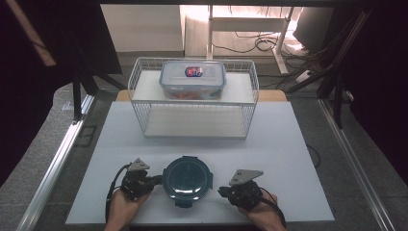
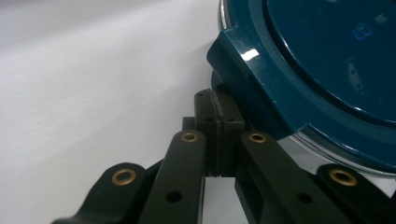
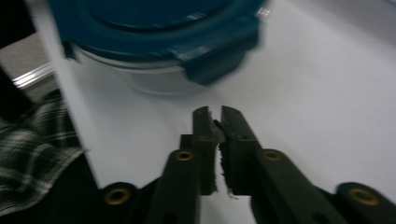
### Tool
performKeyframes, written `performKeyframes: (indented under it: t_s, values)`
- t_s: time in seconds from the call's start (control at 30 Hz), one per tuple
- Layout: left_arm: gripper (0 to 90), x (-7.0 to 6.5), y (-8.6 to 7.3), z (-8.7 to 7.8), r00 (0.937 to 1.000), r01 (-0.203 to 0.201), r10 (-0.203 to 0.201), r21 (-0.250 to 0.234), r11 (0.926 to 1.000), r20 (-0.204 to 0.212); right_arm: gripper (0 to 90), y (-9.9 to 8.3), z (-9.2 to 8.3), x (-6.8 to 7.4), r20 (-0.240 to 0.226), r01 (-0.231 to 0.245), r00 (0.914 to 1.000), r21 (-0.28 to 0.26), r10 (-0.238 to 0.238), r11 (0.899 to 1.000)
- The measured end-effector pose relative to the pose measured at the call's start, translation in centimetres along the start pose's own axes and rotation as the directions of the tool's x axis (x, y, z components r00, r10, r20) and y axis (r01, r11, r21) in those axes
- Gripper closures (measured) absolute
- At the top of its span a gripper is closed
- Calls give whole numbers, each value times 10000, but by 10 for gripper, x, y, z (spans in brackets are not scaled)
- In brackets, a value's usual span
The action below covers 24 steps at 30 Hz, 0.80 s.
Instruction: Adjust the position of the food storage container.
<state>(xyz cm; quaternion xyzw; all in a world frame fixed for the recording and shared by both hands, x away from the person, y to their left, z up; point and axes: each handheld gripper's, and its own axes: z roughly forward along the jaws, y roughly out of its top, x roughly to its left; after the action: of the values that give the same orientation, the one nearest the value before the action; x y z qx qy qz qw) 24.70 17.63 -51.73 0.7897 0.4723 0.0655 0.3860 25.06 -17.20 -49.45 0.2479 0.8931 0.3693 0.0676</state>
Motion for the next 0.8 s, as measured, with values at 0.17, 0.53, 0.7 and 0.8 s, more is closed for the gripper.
performKeyframes:
  t_s: [0.17, 0.53, 0.7, 0.8]
  values:
    - [900, -7, 4, 6, 9996, -65, 65, -9, 10000, 271, 893, 7, 9, 10, -469, 301, 9985, 114, -296, 9995]
    - [900, -11, 14, 17, 9994, -230, 230, -9, 9997, 252, 894, 5, 8, -1, 21, 141, 9999, 203, -141, 9997]
    - [900, -11, 17, 21, 9988, -319, 320, -40, 9995, 361, 894, 3, 7, -8, 308, 5, 9995, 263, -13, 9997]
    - [900, -8, 17, 18, 9977, -373, 379, -113, 9992, 557, 893, 3, 6, -8, 332, 2, 9994, 237, -10, 9997]
